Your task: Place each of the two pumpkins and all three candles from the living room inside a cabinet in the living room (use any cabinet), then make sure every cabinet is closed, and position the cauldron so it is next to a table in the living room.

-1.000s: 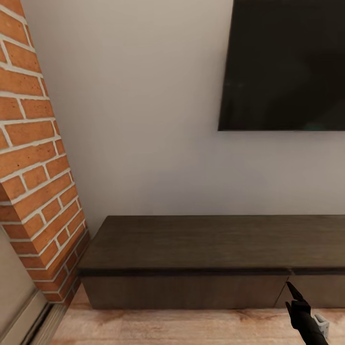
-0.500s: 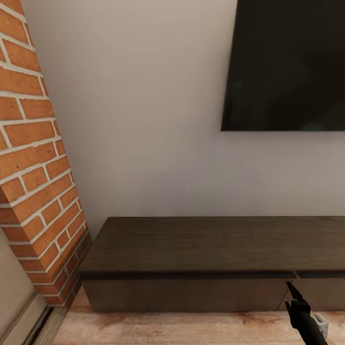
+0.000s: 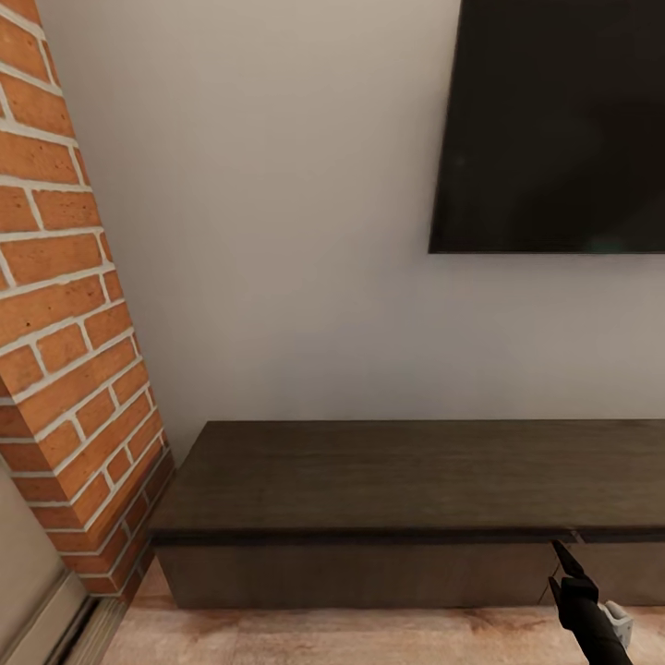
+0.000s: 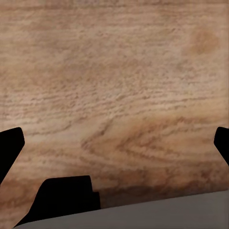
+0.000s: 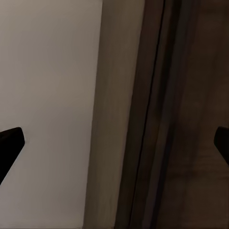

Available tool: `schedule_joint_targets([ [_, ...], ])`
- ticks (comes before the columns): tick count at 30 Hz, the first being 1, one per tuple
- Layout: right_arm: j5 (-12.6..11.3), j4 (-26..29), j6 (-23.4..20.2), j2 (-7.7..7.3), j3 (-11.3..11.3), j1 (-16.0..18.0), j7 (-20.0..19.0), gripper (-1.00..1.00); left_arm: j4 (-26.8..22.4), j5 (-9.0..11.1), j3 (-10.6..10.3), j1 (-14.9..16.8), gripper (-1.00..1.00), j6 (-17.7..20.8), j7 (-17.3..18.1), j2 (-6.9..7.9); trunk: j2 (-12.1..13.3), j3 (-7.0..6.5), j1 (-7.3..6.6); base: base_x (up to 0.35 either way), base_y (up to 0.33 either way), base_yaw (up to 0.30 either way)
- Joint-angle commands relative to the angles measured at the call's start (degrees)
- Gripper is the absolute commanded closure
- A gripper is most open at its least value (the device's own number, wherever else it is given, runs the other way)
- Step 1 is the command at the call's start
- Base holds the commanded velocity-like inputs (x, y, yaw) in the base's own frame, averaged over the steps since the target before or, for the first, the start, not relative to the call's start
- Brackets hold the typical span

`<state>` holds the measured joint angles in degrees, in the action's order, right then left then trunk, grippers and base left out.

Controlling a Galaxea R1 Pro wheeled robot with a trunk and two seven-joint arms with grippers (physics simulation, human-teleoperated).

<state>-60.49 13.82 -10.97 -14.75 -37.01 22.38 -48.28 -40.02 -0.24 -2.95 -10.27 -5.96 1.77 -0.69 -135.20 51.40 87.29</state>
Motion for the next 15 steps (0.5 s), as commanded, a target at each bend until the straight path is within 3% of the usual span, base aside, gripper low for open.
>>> schedule_joint_targets([
  [1,-0.59,-0.06,-0.84,-0.02,0.07,0.03,-0.41,-1.00,-0.05,-0.02,0.05,-0.01,-1.00,-0.10,0.16,-0.01,-0.02,0.04,-0.01,0.010,0.002,0.000],
  [6,-0.59,-0.03,-2.40,-0.08,0.17,0.03,-0.83,-1.00,-0.27,0.05,0.10,-0.05,-1.00,-0.59,0.16,0.06,-0.02,0.04,-0.01,0.005,0.001,0.000],
  [11,-0.59,-0.02,-2.83,-0.10,0.24,0.03,-0.89,-1.00,-1.27,0.13,0.13,-0.18,-1.00,-3.87,0.29,0.10,-0.02,0.04,-0.01,0.001,0.000,0.000],
  [15,-0.57,-0.02,-2.89,-0.10,0.26,0.03,-0.92,-1.00,-5.85,0.42,0.20,-0.59,-1.00,-6.15,0.31,-0.05,-0.02,0.04,-0.01,0.000,0.000,0.000],
])
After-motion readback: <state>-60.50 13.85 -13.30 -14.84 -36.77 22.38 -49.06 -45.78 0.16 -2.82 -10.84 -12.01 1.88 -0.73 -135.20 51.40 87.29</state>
